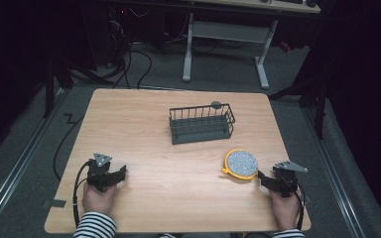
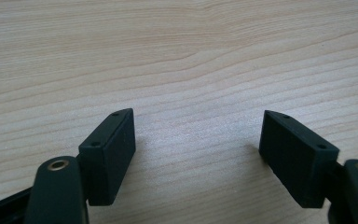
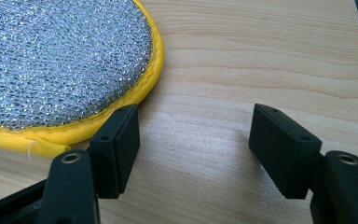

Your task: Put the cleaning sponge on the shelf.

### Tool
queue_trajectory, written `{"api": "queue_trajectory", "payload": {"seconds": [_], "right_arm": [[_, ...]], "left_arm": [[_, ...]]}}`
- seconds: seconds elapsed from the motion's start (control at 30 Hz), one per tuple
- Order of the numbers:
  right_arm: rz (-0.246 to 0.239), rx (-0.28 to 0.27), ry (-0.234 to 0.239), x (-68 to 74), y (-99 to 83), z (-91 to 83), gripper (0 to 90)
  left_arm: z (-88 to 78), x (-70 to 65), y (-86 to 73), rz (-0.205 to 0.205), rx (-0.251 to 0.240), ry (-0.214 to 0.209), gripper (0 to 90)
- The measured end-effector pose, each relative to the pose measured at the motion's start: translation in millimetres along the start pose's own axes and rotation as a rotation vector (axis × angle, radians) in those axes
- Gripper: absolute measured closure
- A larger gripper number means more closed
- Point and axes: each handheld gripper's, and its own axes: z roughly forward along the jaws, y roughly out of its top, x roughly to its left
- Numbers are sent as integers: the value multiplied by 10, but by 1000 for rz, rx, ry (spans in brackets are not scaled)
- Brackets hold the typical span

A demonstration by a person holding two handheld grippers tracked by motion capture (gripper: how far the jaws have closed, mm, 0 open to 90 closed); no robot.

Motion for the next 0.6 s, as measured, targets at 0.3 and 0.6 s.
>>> {"api": "queue_trajectory", "payload": {"seconds": [0.3, 0.6], "right_arm": [[0, 0, 1, 0, 0, 0, 336], [0, 0, 3, 0, 1, 0, 330]], "left_arm": [[0, -8, 2, 14, 5, -14, 253], [-5, -59, -1, 51, 0, -46, 281]]}}
